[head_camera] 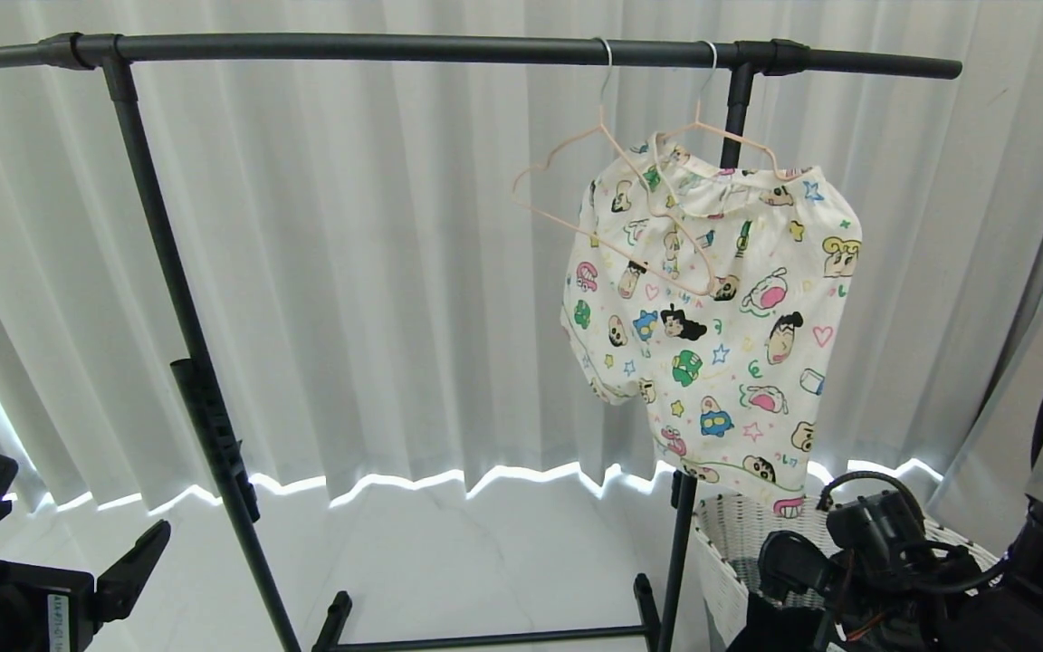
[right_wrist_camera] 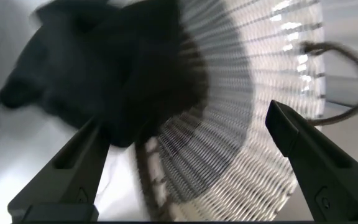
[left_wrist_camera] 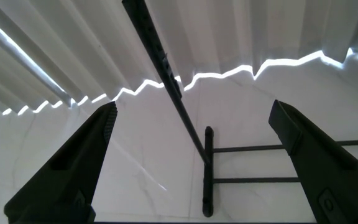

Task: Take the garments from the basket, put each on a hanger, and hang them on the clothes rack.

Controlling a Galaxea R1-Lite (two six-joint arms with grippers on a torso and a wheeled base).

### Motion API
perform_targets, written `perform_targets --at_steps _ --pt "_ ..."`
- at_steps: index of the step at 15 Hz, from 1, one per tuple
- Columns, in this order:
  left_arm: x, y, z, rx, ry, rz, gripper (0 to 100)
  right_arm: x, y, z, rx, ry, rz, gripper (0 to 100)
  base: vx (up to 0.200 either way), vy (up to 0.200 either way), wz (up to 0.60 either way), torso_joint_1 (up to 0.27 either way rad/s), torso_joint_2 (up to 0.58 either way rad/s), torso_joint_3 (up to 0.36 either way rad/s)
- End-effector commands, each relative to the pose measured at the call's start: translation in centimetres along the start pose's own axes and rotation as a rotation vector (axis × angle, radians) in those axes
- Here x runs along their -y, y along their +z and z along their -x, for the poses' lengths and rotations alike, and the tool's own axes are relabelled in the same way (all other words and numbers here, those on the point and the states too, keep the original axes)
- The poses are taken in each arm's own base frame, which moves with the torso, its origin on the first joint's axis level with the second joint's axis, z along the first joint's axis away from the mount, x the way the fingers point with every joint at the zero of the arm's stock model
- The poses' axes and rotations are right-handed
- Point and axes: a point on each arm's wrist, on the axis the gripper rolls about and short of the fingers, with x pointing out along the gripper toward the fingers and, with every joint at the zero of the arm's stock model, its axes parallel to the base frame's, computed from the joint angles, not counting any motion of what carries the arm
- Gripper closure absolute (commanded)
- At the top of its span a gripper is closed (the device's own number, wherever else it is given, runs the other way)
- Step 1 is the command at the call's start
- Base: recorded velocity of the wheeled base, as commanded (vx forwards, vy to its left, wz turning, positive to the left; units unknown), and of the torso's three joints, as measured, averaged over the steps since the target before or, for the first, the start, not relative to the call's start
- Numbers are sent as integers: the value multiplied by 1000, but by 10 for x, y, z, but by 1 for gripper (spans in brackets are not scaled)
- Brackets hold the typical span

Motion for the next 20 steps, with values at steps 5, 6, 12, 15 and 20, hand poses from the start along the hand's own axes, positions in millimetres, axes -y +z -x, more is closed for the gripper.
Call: perform_targets --at_steps 5,6,12,15,20 --pt "-1 1 2 12 5 4 0 1 4 -10 40 -44 -14 0 0 0 0 0 0 0" --pt "-1 -1 3 12 6 5 0 2 6 -10 53 -52 -17 100 0 0 0 0 0 0" --pt "-1 -25 15 -10 66 -3 0 18 28 51 231 -131 -18 100 0 0 0 0 0 0" --pt "0 -25 9 -42 50 -74 0 41 50 125 303 -140 -2 100 0 0 0 0 0 0" --pt "5 -22 9 14 -141 -66 0 70 85 226 345 -80 -2 100 -160 0 0 4 2 3"
